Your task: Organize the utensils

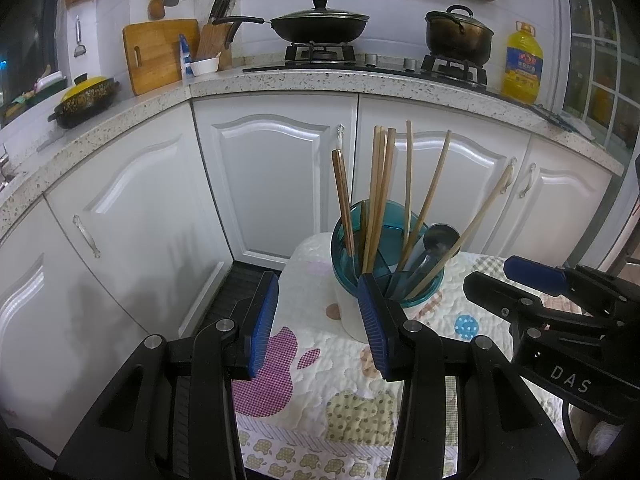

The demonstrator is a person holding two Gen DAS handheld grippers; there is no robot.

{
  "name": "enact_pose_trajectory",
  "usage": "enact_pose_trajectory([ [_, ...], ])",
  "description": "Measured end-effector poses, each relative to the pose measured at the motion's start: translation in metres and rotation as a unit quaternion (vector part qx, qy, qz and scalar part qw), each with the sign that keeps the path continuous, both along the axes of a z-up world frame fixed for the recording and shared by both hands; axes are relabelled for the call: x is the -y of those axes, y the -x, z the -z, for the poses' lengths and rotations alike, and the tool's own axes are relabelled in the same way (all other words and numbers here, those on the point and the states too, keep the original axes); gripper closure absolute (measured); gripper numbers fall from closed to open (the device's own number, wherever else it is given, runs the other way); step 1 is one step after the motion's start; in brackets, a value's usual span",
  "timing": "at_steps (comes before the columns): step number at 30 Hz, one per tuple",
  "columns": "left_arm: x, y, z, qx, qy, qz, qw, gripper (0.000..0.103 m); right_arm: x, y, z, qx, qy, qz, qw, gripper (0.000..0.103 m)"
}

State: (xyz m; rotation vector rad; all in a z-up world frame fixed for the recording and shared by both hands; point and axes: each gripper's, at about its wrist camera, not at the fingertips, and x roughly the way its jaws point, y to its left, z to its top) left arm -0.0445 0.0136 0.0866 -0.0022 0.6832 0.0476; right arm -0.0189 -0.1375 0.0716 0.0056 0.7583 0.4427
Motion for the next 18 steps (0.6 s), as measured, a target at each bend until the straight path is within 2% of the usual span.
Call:
enact_pose_trajectory([
  [18,0.0018,0.0024,0.0025,0.013,0.001,0.009,0.9999,0.062,-0.0041,-0.0001,0.0051,-0.004,0.004,-0.007,1.000,0.053],
])
